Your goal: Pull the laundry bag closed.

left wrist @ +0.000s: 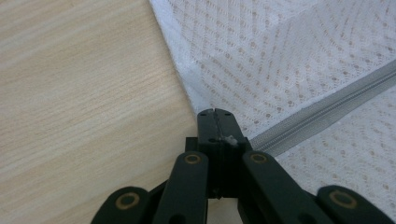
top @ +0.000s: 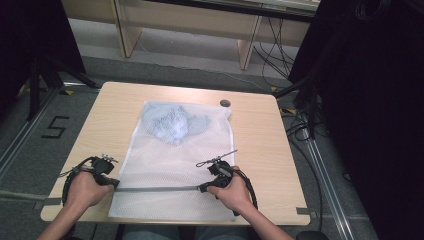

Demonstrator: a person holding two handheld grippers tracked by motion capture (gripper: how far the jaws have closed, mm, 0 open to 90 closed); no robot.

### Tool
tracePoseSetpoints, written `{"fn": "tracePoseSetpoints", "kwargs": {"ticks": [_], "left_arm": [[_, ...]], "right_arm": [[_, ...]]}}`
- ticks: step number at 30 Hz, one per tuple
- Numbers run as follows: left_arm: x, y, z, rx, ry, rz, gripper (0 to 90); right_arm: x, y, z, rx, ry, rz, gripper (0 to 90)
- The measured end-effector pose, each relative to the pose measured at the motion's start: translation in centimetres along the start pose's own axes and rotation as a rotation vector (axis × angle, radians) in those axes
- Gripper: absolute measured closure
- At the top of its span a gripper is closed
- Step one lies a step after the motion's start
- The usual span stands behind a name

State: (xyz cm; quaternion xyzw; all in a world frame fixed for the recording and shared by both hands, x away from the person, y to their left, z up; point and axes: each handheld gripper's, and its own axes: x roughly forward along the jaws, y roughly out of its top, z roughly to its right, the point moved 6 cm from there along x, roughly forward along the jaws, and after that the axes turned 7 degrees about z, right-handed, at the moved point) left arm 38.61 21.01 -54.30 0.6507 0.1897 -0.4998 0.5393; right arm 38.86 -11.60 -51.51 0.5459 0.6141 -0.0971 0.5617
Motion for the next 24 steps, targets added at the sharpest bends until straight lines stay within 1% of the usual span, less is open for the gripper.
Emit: {"fn": "tracePoseSetpoints", "kwargs": {"ticks": [1,2,4,5,7,8,9,11,17,18,19,21,22,23,24], "left_arm": [[0.0,0.0,0.0,0.0,0.0,0.0,90.0],[0.03,0.02,0.06,-0.011,0.004,0.005,90.0],[0.06,0.03,0.06,-0.009,0.001,0.007,90.0],[0.06,0.03,0.08,-0.012,0.001,0.007,90.0],[0.03,0.02,0.05,-0.009,0.003,0.003,90.0],[0.03,0.02,0.05,-0.01,0.003,0.004,90.0],[0.02,0.02,0.05,-0.009,0.004,0.003,90.0],[0.07,0.03,0.07,-0.01,0.001,0.009,90.0],[0.03,0.02,0.06,-0.01,0.003,0.004,90.0],[0.06,0.03,0.06,-0.01,0.0,0.008,90.0],[-0.03,-0.02,-0.05,0.005,0.001,-0.005,90.0],[-0.04,-0.02,-0.06,0.008,0.001,-0.006,90.0],[0.0,0.0,-0.01,0.001,0.0,0.0,90.0],[0.07,0.03,0.07,-0.011,0.001,0.01,90.0],[0.02,0.01,0.02,-0.002,0.0,0.002,90.0]], "right_arm": [[-0.02,0.02,0.0,-0.001,-0.004,0.007,87.1],[-0.07,-0.03,0.03,0.009,-0.007,0.001,87.0],[-0.22,-0.12,0.16,0.012,-0.01,-0.01,87.0],[-0.2,-0.07,0.25,0.002,-0.006,0.002,87.1],[-0.25,-0.07,0.27,0.0,-0.009,0.006,87.1],[-0.33,-0.16,0.12,0.027,-0.009,-0.003,87.0],[-0.38,-0.13,0.25,0.007,0.001,0.005,87.0],[-0.42,-0.14,0.3,0.006,0.0,0.004,87.0],[-0.59,-0.29,0.54,0.012,-0.007,0.002,87.0],[-0.63,-0.28,0.58,0.002,-0.006,0.005,87.0],[-0.74,-0.35,0.49,0.029,-0.015,-0.001,87.0],[-0.82,-0.37,0.54,0.027,-0.013,-0.003,87.0],[-0.85,-0.33,0.68,0.018,-0.01,0.008,87.0],[-0.85,-0.33,0.68,0.018,-0.01,0.008,87.0],[-0.94,-0.41,0.76,0.025,-0.015,0.003,87.0]]}}
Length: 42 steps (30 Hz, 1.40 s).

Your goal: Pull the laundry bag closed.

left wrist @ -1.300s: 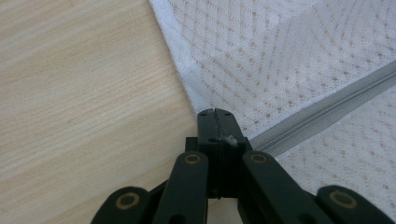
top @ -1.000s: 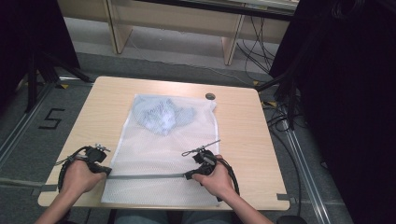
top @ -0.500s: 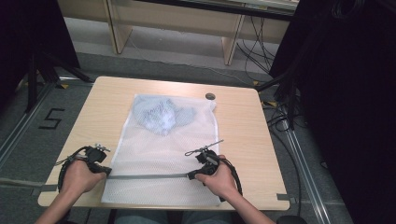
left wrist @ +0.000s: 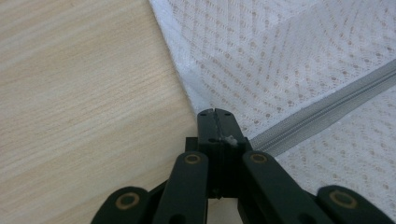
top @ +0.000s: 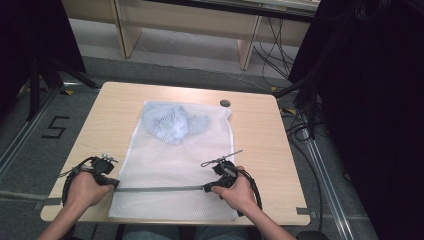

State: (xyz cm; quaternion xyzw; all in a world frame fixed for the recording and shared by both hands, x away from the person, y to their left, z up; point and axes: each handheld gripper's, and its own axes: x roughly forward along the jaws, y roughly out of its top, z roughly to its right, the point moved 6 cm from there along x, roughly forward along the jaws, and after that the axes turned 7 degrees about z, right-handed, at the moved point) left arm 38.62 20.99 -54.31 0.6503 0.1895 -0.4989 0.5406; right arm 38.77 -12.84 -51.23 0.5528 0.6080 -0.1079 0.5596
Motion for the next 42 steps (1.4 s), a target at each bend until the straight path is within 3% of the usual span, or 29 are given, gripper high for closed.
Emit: {"fn": "tracePoseSetpoints", "kwargs": {"ticks": [16,18,23,31,33,42], "left_arm": [[0.1,0.0,0.0,-0.009,0.0,0.011,90.0],[0.0,0.0,0.2,-0.028,0.003,0.002,90.0],[0.0,0.0,0.1,-0.01,0.001,0.006,90.0],[0.1,0.0,0.1,-0.017,0.0,0.006,90.0],[-0.1,0.0,-0.1,0.009,0.002,-0.01,90.0],[-0.1,0.0,-0.1,0.01,0.003,-0.01,90.0]], "right_arm": [[-0.6,-0.3,0.8,0.013,-0.003,0.006,87.0],[-0.7,-0.3,0.9,0.022,-0.011,0.005,87.0],[-0.8,-0.4,1.1,0.016,-0.007,0.017,87.0],[-1.1,-0.5,1.4,0.026,-0.011,0.016,87.0],[-1.2,-0.6,1.6,0.022,-0.006,0.015,87.0],[-1.5,-0.8,1.9,0.033,-0.012,0.017,87.0]]}}
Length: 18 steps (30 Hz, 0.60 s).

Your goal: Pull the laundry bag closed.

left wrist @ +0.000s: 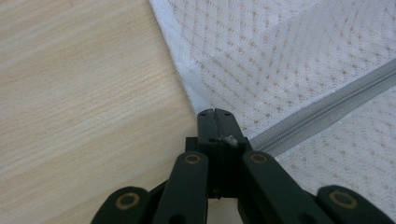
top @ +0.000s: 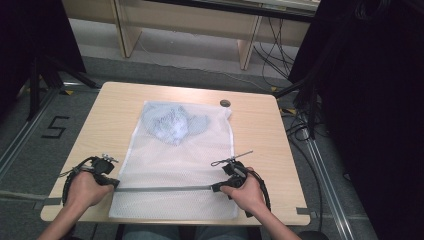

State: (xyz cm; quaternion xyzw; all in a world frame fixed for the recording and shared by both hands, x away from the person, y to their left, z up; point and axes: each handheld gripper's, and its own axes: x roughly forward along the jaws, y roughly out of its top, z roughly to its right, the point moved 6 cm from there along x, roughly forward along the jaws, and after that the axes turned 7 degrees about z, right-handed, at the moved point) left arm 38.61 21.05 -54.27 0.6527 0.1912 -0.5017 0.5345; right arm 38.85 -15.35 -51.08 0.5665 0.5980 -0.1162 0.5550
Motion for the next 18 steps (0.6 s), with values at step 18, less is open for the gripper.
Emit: {"fn": "tracePoseSetpoints", "kwargs": {"ticks": [18], "left_arm": [[0.0,0.0,-0.01,0.001,0.0,0.0,90.0]], "right_arm": [[-0.35,-0.33,0.83,0.019,-0.006,0.0,87.0]]}}
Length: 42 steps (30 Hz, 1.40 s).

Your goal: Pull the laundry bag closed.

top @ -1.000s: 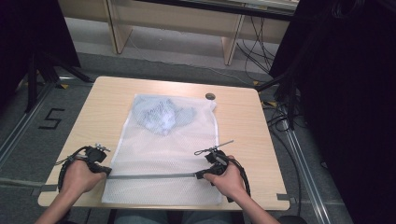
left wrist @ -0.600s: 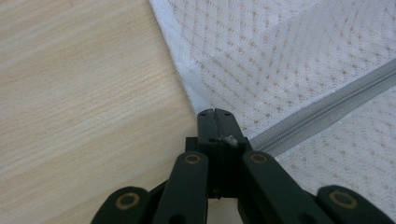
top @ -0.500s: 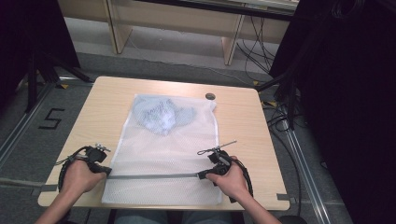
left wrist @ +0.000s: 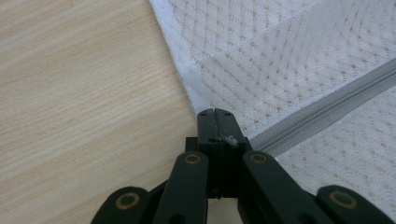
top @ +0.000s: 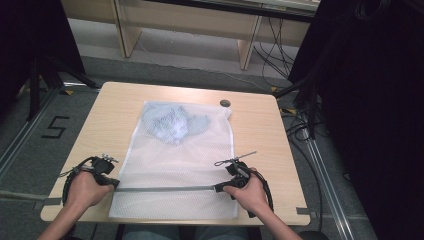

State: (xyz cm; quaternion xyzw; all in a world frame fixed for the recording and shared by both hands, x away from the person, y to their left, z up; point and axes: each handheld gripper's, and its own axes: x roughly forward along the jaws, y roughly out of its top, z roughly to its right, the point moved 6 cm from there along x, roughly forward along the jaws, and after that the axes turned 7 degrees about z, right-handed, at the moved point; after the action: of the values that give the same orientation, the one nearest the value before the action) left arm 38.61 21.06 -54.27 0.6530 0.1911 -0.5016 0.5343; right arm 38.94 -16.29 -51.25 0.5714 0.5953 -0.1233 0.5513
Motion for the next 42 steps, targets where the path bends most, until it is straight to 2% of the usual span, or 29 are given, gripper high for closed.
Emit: {"fn": "tracePoseSetpoints", "kwargs": {"ticks": [14,18,19,26,29,31,42], "left_arm": [[0.0,0.0,0.0,-0.001,-0.001,0.0,90.0],[0.0,0.0,0.0,-0.002,-0.001,0.001,90.0],[0.0,0.0,0.0,-0.001,-0.001,0.001,90.0],[0.0,0.0,0.0,-0.001,-0.001,0.001,90.0],[0.0,0.0,0.0,0.0,-0.001,0.001,90.0],[0.0,0.0,0.0,0.001,-0.001,0.001,90.0],[0.0,0.0,0.0,-0.001,-0.001,0.001,90.0]], "right_arm": [[-0.4,-0.2,0.5,0.017,-0.015,0.004,87.0],[-0.5,-0.2,0.5,0.012,0.001,0.01,87.0],[-0.6,-0.2,0.6,0.019,-0.012,0.005,87.0],[-0.7,-0.3,0.9,0.018,-0.007,0.018,87.0],[-0.9,-0.3,1.0,0.027,-0.024,0.013,87.0],[-0.8,-0.3,1.0,0.014,-0.013,0.02,87.0],[-1.3,-0.4,1.6,0.03,-0.022,0.029,87.0]]}}
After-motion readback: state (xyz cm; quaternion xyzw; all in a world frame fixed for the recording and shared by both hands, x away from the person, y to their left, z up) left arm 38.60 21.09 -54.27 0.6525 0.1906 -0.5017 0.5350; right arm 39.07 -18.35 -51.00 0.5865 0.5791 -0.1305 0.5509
